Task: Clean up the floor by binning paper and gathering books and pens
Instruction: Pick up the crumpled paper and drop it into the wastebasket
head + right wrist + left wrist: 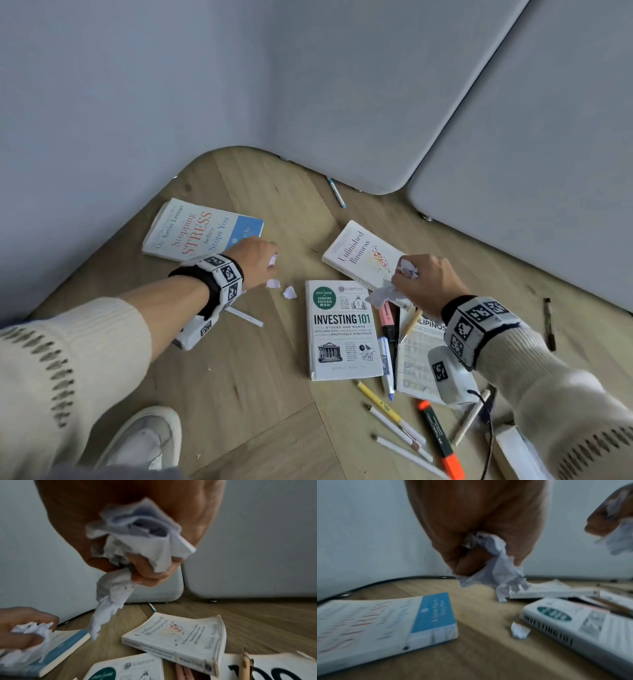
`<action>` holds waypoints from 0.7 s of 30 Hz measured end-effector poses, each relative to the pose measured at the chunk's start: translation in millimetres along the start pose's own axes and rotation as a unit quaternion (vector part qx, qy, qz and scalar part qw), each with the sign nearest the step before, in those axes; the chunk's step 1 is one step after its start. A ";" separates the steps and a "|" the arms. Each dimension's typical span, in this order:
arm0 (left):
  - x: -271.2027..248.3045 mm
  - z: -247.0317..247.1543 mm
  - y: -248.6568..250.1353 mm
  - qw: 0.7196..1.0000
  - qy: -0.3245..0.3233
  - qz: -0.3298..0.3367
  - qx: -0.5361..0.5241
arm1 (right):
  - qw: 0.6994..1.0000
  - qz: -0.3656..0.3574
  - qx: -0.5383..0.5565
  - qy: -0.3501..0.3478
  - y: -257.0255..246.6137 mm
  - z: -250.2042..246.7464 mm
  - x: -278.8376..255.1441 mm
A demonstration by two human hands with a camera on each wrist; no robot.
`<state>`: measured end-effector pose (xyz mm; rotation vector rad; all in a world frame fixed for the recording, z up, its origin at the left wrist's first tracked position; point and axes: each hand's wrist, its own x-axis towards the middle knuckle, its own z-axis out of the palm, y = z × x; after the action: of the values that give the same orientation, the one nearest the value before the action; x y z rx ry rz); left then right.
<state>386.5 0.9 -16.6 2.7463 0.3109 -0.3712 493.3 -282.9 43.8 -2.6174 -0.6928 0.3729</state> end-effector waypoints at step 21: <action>31.8 86.9 8.4 0.967 -0.097 0.175 0.158 | 0.986 0.160 -0.028 0.032 5.3 56.0 -72.5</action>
<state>399.9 -33.5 -101.9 2.9593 -0.3069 -0.6316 414.9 -307.2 2.9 -2.7833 -0.2638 0.3628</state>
